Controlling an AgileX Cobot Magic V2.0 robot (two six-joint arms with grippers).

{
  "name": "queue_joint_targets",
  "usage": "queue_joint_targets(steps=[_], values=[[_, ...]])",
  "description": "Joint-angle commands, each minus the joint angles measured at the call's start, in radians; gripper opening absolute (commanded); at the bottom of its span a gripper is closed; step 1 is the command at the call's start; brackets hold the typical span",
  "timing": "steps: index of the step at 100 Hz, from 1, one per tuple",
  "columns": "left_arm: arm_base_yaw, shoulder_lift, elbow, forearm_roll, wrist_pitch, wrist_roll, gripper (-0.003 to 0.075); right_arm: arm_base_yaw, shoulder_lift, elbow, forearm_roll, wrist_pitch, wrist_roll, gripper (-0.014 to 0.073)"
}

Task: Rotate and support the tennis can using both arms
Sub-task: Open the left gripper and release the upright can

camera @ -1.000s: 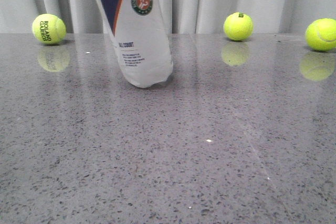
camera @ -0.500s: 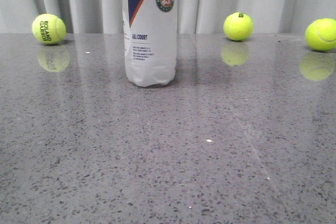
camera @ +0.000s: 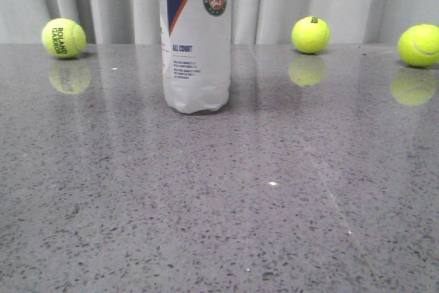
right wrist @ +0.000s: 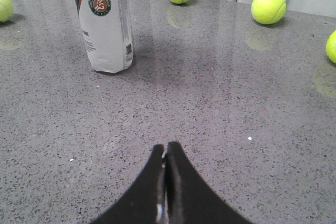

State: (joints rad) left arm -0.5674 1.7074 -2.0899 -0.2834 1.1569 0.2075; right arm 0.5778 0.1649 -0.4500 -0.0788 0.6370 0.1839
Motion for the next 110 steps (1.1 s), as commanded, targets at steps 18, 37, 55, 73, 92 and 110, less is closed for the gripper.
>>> queue_joint_targets(steps=[18,37,55,73,92,110], values=[[-0.007,-0.225,0.172,-0.041,-0.204,-0.012,-0.0020,-0.005,0.011,-0.022,-0.018,-0.081,0.000,-0.0067],[-0.007,-0.394,0.419,-0.041,-0.352,-0.012,-0.0020,-0.005,0.011,-0.022,-0.018,-0.081,0.000,-0.0067],[-0.007,-0.540,0.640,-0.041,-0.455,-0.013,-0.0020,-0.005,0.011,-0.022,-0.018,-0.081,0.000,-0.0067],[-0.007,-0.661,0.832,-0.051,-0.553,-0.013,-0.0020,-0.005,0.011,-0.022,-0.018,-0.081,0.000,-0.0067],[-0.007,-0.780,1.016,-0.053,-0.605,-0.013,-0.0020,-0.005,0.011,-0.022,-0.018,-0.081,0.000,-0.0067],[-0.004,-0.871,1.152,-0.041,-0.593,-0.055,-0.0020,-0.005,0.011,-0.022,-0.018,-0.081,0.000,-0.0067]])
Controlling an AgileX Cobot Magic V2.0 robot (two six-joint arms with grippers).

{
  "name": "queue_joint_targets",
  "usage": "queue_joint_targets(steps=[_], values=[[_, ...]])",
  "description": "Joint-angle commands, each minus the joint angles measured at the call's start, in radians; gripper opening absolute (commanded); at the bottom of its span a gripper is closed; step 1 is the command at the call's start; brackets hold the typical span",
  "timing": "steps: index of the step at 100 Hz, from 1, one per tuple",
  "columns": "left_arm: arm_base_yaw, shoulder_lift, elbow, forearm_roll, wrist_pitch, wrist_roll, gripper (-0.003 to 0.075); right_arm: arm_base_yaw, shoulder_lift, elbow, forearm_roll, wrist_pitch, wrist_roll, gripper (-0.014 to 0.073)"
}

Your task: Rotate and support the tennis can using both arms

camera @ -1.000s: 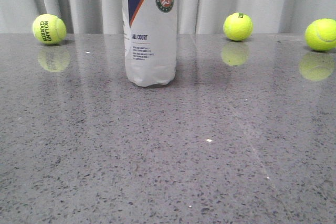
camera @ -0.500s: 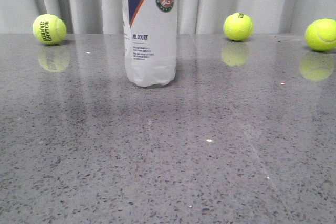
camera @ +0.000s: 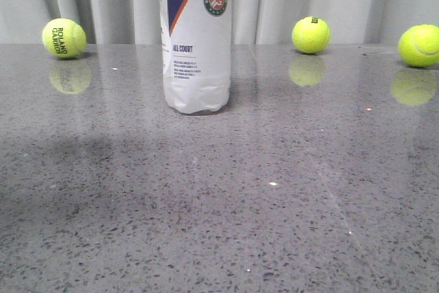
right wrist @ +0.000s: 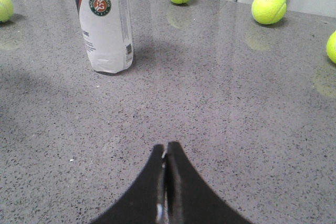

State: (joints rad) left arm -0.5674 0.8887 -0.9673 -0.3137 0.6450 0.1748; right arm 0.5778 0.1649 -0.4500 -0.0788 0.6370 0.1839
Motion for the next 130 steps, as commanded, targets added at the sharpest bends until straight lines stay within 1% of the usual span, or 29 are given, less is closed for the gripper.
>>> queue_joint_targets(steps=[1,16,37,44,52,70,84,91,116,130], values=[[-0.004,-0.060,0.040,-0.007,-0.083,-0.022,-0.0020,-0.005,0.011,-0.022,-0.018,-0.081,0.000,-0.0067],[-0.004,-0.142,0.153,0.028,-0.118,-0.022,-0.0020,-0.005,0.011,-0.022,-0.018,-0.081,0.000,-0.0067],[-0.004,-0.260,0.285,0.108,-0.206,-0.022,-0.0020,-0.005,0.011,-0.022,-0.018,-0.081,0.000,-0.0067],[-0.004,-0.288,0.331,0.126,-0.268,-0.022,-0.0020,-0.005,0.011,-0.022,-0.018,-0.081,0.000,-0.0067],[0.011,-0.325,0.396,0.151,-0.380,-0.024,-0.0020,-0.005,0.011,-0.022,-0.018,-0.081,0.000,-0.0067],[0.101,-0.412,0.548,0.199,-0.603,-0.024,-0.0020,-0.005,0.011,-0.022,-0.018,-0.081,0.000,-0.0067],[0.196,-0.505,0.663,0.206,-0.716,-0.024,-0.0020,-0.005,0.011,-0.022,-0.018,-0.081,0.000,-0.0067],[0.257,-0.554,0.711,0.207,-0.736,-0.024,-0.0020,-0.005,0.011,-0.022,-0.018,-0.081,0.000,-0.0067],[0.476,-0.712,0.841,0.215,-0.733,-0.024,-0.0020,-0.005,0.011,-0.022,-0.018,-0.081,0.000,-0.0067],[0.563,-0.776,0.904,0.215,-0.733,-0.024,-0.0020,-0.005,0.011,-0.022,-0.018,-0.081,0.000,-0.0067]])
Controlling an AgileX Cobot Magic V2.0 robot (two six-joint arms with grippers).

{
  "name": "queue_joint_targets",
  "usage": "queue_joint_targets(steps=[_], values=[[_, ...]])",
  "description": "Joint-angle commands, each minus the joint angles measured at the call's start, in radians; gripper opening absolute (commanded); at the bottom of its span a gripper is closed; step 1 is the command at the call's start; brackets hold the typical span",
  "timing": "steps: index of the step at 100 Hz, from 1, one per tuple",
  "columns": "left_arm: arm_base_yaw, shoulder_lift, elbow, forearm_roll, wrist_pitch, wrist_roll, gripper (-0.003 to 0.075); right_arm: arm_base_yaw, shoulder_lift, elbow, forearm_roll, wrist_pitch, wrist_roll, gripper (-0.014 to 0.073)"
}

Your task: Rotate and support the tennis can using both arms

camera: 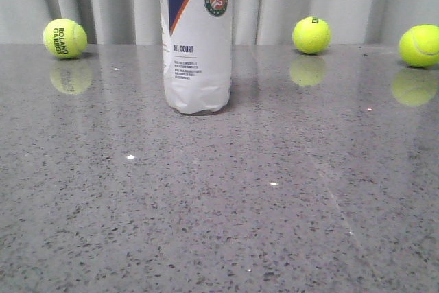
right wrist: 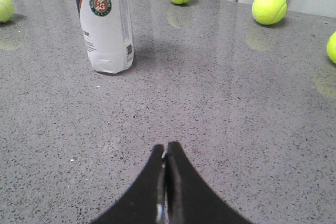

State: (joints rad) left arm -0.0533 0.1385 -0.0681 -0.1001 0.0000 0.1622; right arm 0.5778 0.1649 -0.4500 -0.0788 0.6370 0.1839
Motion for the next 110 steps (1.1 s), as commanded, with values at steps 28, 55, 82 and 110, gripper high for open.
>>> queue_joint_targets(steps=[28,55,82,110], values=[[0.149,-0.177,0.114,0.001,-0.084,-0.011,-0.0020,-0.005,0.011,-0.022,-0.018,-0.081,0.000,-0.0067],[0.148,-0.173,0.112,0.001,-0.034,-0.011,-0.0020,-0.005,0.011,-0.022,-0.018,-0.077,0.000,-0.0067],[0.148,-0.173,0.112,0.001,-0.034,-0.011,-0.0020,-0.005,0.011,-0.022,-0.018,-0.077,0.000,-0.0067],[0.148,-0.173,0.112,0.001,-0.034,-0.011,-0.0020,-0.005,0.011,-0.022,-0.018,-0.077,0.000,-0.0067]])
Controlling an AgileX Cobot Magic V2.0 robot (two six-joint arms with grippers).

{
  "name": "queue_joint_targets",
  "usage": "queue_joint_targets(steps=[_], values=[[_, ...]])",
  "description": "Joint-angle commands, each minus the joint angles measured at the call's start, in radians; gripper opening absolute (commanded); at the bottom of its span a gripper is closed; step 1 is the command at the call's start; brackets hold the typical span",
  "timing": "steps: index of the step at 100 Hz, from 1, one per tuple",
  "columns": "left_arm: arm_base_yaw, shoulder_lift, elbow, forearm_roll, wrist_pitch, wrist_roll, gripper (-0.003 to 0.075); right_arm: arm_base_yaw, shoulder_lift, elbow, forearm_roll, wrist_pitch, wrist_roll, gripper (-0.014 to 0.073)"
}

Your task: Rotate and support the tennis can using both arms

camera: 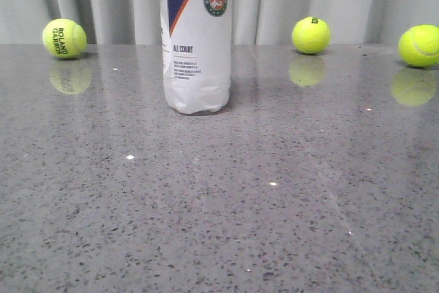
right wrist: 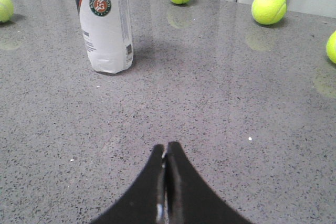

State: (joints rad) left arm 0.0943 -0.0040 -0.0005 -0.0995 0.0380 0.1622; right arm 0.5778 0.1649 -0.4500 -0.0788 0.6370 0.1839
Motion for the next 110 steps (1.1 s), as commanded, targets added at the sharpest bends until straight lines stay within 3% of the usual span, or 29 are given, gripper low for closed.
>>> queue_joint_targets(steps=[1,48,91,110], values=[[0.000,-0.031,0.044,0.001,-0.072,-0.011,-0.0020,-0.005,0.011,-0.022,-0.018,-0.077,0.000,-0.0067],[0.000,-0.031,0.044,0.001,-0.072,-0.011,-0.0020,-0.022,0.011,0.015,-0.055,-0.138,0.000,-0.0067],[0.000,-0.031,0.044,0.001,-0.072,-0.011,-0.0020,-0.337,0.011,0.290,-0.043,-0.660,-0.001,-0.0067],[0.000,-0.031,0.044,0.001,-0.072,-0.011,-0.0020,-0.434,-0.032,0.368,-0.040,-0.704,-0.014,-0.0067]])
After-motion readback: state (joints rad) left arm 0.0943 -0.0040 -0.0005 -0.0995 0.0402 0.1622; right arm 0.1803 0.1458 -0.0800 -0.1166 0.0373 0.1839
